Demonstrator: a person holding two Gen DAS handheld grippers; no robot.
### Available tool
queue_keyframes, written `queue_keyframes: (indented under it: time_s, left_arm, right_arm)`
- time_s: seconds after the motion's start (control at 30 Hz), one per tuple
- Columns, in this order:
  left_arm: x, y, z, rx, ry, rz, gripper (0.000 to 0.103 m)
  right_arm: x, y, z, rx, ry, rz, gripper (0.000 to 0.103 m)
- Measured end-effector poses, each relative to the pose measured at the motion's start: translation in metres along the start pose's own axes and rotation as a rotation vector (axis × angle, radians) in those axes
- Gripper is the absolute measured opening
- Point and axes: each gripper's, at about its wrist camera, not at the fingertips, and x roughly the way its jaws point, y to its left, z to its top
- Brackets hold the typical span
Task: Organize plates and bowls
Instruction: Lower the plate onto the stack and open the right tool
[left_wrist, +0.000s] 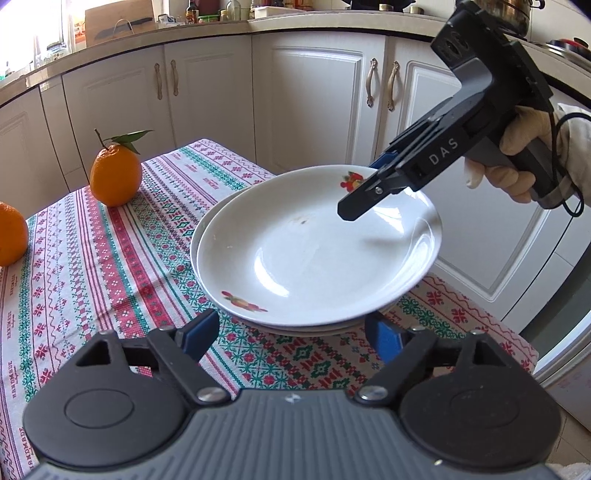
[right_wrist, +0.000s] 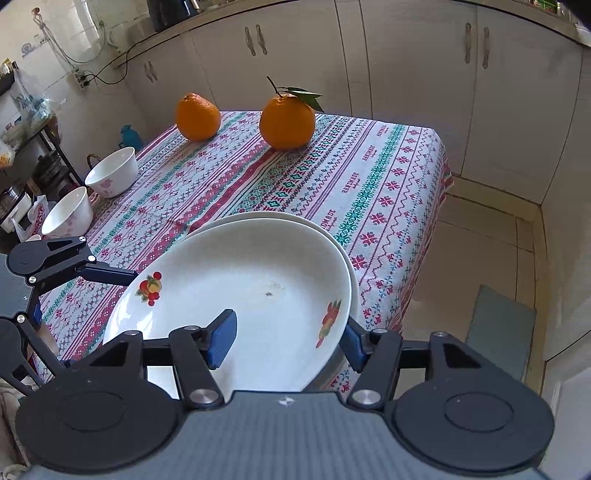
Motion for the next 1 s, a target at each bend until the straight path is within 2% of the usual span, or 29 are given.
queue_keyframes:
  time_s: [0.43,0.63,0.87,1.0]
  left_arm:
    - [-0.007,0.001,-0.005,-0.005,-0.017,0.007,0.091]
    - [-0.013,0.002,-0.007,-0.004,-0.028,0.011,0.091]
    - [-0.030,0.001,-0.010,0.014,-0.083,0.022,0.095]
    - [-0.049,0.004,-0.014,0.014,-0.141,0.056,0.097]
  right_arm:
    - [0.000,0.013,-0.002,-0.026,0.026,-0.071,0.076]
    - [0.004,0.018,-0.003,-0.030,0.040,-0.100,0.085]
    - [-0.010,0.042,0.000,-0.074,-0.027,-0.121,0.102]
    - [-0.017,0.067,0.002,-0.099,-0.081,-0.127,0.103]
